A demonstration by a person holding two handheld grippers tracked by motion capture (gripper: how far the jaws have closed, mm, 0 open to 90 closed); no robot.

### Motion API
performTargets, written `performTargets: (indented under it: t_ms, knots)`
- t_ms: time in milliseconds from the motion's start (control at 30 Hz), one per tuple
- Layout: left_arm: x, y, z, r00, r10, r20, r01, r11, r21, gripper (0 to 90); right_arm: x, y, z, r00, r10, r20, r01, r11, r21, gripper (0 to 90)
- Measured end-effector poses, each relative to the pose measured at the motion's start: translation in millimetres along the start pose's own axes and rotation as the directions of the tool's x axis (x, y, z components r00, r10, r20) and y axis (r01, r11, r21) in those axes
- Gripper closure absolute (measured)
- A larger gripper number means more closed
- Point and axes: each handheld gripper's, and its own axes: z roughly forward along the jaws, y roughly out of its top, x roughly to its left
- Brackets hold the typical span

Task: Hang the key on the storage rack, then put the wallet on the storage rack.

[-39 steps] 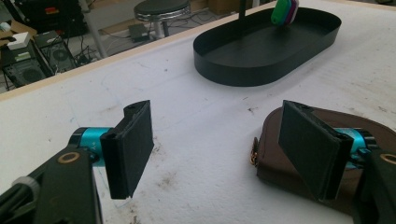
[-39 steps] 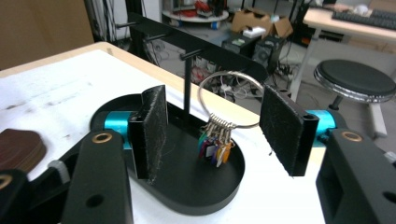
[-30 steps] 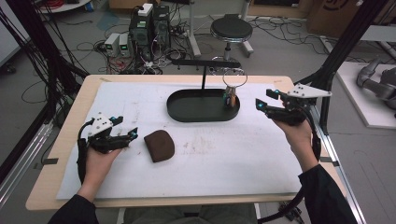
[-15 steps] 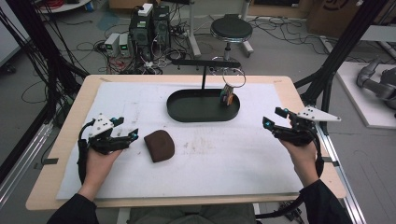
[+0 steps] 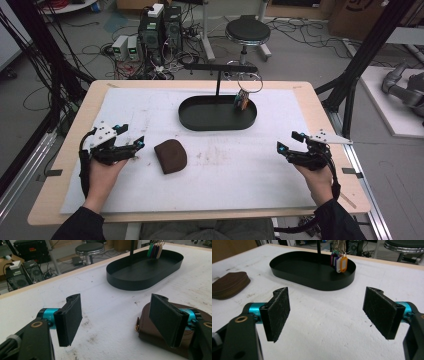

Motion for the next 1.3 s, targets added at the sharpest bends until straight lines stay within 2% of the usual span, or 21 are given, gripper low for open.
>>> performTargets:
  t_ms: [433, 767, 967, 1067, 1233, 1300]
  knots:
    - [-3.5, 0.3, 5.3, 0.9998, 0.018, 0.007, -0.018, 0.9998, 0.004, 26.8, -5.9, -8.2, -6.5, 0.9999, 0.003, 0.012, -0.003, 1.0, 0.027, 22.1]
    - [-5.6, 0.4, 6.7, 0.9995, 0.012, 0.028, -0.013, 0.9999, 0.011, 26.8, -7.2, -7.5, -6.3, 0.9998, 0.002, 0.019, -0.002, 1.0, 0.025, 22.2]
    - [-9.8, 0.1, 10.1, 0.9991, 0.003, 0.043, -0.004, 0.9995, 0.031, 28.1, -6.5, -7.5, -5.7, 0.9998, -0.011, 0.018, 0.01, 1.0, 0.027, 22.4]
    - [-13.8, 0.3, 12.7, 0.9983, 0.003, 0.059, -0.006, 0.9987, 0.05, 30.2, -5.0, -7.6, -5.7, 0.9989, -0.039, 0.025, 0.038, 0.999, 0.036, 23.1]
    - [-23.3, -2.8, 17.0, 0.9952, -0.046, 0.086, 0.039, 0.9955, 0.087, 30.9, -4.4, -7.8, -5.7, 0.9981, -0.052, 0.033, 0.051, 0.998, 0.042, 23.4]
    - [-27.7, -4.0, 19.8, 0.9958, -0.049, 0.077, 0.04, 0.9927, 0.113, 30.9, -5.2, -8.0, -4.5, 0.9978, -0.056, 0.035, 0.054, 0.998, 0.041, 23.4]
